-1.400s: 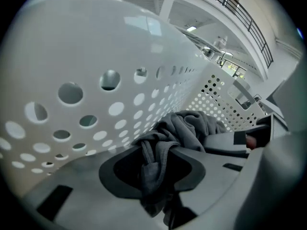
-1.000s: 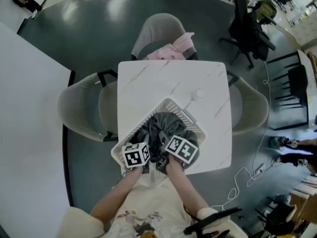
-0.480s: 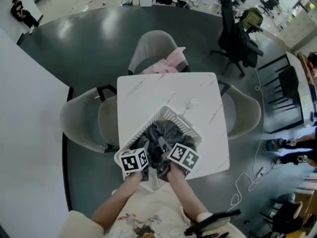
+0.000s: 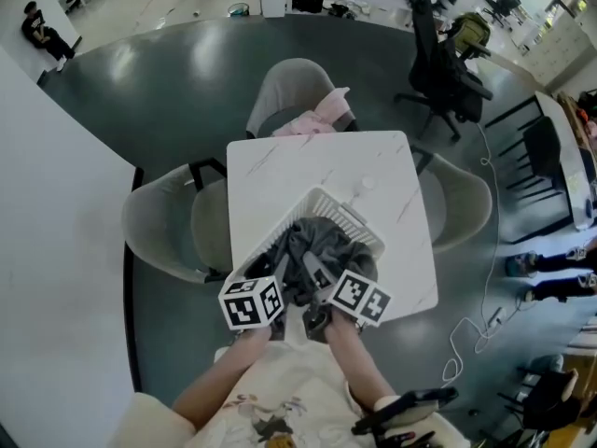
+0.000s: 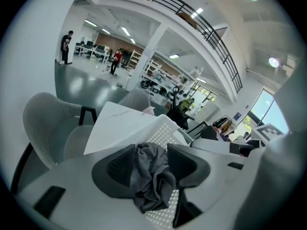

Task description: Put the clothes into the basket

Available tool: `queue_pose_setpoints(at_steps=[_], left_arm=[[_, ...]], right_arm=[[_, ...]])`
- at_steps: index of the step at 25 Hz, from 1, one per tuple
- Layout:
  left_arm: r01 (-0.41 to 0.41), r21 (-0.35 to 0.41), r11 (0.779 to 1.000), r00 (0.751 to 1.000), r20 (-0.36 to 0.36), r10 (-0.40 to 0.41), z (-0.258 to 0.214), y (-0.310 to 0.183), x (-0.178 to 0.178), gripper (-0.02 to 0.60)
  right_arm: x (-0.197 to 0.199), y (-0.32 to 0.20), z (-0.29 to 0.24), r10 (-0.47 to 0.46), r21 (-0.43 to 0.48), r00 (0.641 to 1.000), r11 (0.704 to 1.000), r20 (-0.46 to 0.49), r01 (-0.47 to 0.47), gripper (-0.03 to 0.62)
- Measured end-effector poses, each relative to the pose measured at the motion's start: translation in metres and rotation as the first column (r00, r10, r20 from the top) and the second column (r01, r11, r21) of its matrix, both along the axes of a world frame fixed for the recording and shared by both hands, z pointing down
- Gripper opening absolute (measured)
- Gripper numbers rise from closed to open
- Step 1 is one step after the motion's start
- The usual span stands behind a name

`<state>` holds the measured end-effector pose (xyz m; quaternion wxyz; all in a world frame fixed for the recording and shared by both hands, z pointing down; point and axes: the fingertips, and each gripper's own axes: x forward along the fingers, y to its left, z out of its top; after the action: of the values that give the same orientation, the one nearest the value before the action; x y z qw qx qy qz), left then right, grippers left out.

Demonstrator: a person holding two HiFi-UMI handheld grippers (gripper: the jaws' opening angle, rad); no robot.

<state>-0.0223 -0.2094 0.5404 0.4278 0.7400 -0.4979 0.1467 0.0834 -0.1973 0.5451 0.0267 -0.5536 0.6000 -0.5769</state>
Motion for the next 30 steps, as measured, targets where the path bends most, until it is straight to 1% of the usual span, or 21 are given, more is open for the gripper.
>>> queue_pose_setpoints(at_steps=[4,6,8,10,13,15,18,20,23,24,26,28,30], left_arm=[[-0.023,0.032,0.999,1.0,-0.016,0.023,-0.014,0.007,0.001,0.193],[-0.031,0.042,0.999,0.999,-0.028,0.032,-0.019,0.013,0.002,0.193],[-0.016,0.05,0.999,0.999,-0.043,0.018,-0.024,0.021,-0.002,0.192],[-0.008,0.055,0.998,0.999,-0.049,0.011,-0.027,0.028,-0.008,0.193],[-0.047,0.06,0.997,0.998,-0.046,0.05,-0.029,0.041,-0.008,0.192],[-0.08,0.073,0.994,0.996,-0.031,0.083,-0.031,0.05,-0.008,0.192],[-0.13,0.1,0.986,0.991,-0.023,0.133,-0.034,0.061,-0.003,0.19],[-0.169,0.112,0.979,0.985,-0.016,0.172,-0.034,0.067,0.001,0.184],[-0.212,0.104,0.972,0.977,-0.01,0.214,-0.029,0.077,0.003,0.143],[-0.222,0.096,0.97,0.975,-0.006,0.223,-0.026,0.082,0.003,0.136],[-0.242,0.077,0.967,0.97,0.0,0.243,-0.02,0.091,0.003,0.132],[-0.258,0.064,0.964,0.966,0.003,0.259,-0.017,0.098,0.001,0.13],[-0.258,0.059,0.964,0.966,0.004,0.258,-0.014,0.1,-0.003,0.13]], right_arm=[[0.0,0.009,-0.026,-0.035,0.096,0.999,0.995,-0.009,0.035,0.356],[0.006,0.015,-0.04,-0.051,0.155,0.998,0.986,-0.037,0.056,0.346],[0.019,0.022,-0.052,-0.046,0.217,0.994,0.974,-0.096,0.066,0.314],[0.036,0.03,-0.058,-0.028,0.274,0.988,0.959,-0.15,0.069,0.239],[0.059,0.044,-0.061,-0.035,0.314,0.977,0.944,-0.21,0.101,0.233],[0.071,0.053,-0.058,-0.043,0.31,0.967,0.943,-0.25,0.122,0.233],[0.093,0.067,-0.047,-0.041,0.279,0.941,0.95,-0.335,0.14,0.233],[0.104,0.076,-0.038,-0.038,0.255,0.936,0.957,-0.35,0.135,0.235],[0.112,0.091,-0.018,-0.074,0.193,0.936,0.97,-0.344,0.148,0.235],[0.112,0.095,-0.01,-0.091,0.164,0.94,0.975,-0.33,0.152,0.238],[0.113,0.104,0.004,-0.093,0.12,0.958,0.984,-0.273,0.13,0.27],[0.115,0.111,0.015,-0.057,0.096,0.981,0.993,-0.185,0.075,0.287],[0.114,0.117,0.025,-0.012,0.08,0.996,0.997,-0.088,0.019,0.291]])
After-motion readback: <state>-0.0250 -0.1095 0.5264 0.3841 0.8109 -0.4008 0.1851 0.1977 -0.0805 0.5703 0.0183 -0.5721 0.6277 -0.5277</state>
